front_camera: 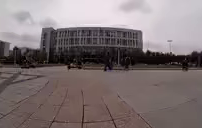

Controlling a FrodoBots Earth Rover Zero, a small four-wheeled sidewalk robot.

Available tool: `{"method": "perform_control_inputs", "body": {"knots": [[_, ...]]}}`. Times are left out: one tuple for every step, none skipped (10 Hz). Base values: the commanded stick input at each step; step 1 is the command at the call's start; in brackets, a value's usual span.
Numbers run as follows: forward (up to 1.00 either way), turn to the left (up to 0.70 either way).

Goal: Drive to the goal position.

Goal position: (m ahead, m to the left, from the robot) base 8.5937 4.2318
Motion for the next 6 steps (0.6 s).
{"method": "perform_control_inputs", "body": {"knots": [[0.7, 0.15], [0.7, 0.15], [0.7, 0.15], [0.7, 0.15], [0.7, 0.15], [0.7, 0.15]]}}
